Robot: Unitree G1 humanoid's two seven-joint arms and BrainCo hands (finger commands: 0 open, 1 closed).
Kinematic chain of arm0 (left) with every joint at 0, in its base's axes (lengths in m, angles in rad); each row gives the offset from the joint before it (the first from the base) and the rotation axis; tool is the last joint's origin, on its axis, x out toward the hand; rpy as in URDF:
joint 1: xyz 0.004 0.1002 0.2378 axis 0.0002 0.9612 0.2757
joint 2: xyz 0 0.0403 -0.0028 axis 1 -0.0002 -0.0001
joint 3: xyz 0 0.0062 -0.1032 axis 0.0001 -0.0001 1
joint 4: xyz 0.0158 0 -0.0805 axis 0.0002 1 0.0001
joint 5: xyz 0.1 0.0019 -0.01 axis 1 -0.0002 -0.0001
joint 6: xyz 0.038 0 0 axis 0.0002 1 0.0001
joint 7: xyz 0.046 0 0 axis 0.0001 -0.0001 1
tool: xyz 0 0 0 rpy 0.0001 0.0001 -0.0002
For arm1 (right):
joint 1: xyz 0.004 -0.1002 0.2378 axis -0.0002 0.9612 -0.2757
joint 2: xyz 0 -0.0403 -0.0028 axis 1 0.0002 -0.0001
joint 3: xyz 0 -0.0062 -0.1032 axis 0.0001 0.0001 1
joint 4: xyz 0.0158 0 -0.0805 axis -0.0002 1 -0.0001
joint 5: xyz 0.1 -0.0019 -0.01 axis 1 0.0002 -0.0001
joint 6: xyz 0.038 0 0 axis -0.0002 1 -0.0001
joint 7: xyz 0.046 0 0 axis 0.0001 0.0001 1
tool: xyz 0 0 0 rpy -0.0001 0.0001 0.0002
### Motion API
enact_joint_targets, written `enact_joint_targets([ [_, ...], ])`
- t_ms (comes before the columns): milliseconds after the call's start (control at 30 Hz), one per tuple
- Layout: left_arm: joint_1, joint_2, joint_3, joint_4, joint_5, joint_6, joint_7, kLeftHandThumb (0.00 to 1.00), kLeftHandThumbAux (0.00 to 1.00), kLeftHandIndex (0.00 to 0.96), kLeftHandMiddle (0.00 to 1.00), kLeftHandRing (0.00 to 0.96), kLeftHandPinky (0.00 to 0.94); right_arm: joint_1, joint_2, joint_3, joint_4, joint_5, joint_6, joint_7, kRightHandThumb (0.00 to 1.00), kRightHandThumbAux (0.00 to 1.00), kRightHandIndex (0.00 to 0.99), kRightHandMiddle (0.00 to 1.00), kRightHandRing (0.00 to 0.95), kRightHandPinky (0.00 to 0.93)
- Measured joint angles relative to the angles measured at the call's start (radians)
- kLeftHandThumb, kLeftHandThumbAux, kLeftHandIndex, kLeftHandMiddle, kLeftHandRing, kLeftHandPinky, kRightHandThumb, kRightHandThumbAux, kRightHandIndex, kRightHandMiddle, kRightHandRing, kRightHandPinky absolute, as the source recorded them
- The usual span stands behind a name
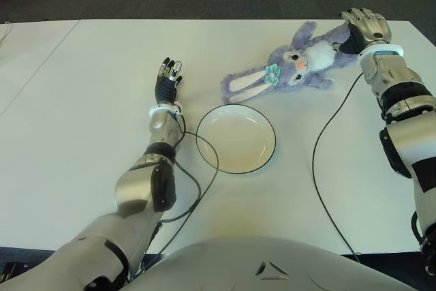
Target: Put the doll into the plate.
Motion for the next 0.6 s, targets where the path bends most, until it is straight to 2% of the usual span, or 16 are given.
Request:
enact_joint_targets([
  [67, 0.0, 0.0, 0.0, 0.0, 0.0, 0.0, 0.0, 0.0, 0.538, 0.0, 0.0, 0.0, 0.031, 0.0, 0.002, 0.0, 0.001, 0.0, -0.001, -0.002, 0.452, 0.616, 0.032, 0.004, 0.056, 0.15],
  [200, 0.0, 0.0, 0.0, 0.0, 0.0, 0.0, 0.0, 0.0, 0.544, 0.0, 0.0, 0.0, 0.029, 0.0, 0.007, -0.002, 0.004, 0.002, -0.002, -0.012, 0.498, 0.61, 0.045, 0.01, 0.083, 0.219],
  [600, 0.0, 0.0, 0.0, 0.0, 0.001, -0.002, 0.003, 0.0, 0.552, 0.0, 0.0, 0.0, 0.03, 0.0, 0.04, -0.024, 0.005, 0.021, -0.019, -0.071, 0.577, 0.619, 0.068, 0.027, 0.124, 0.255],
])
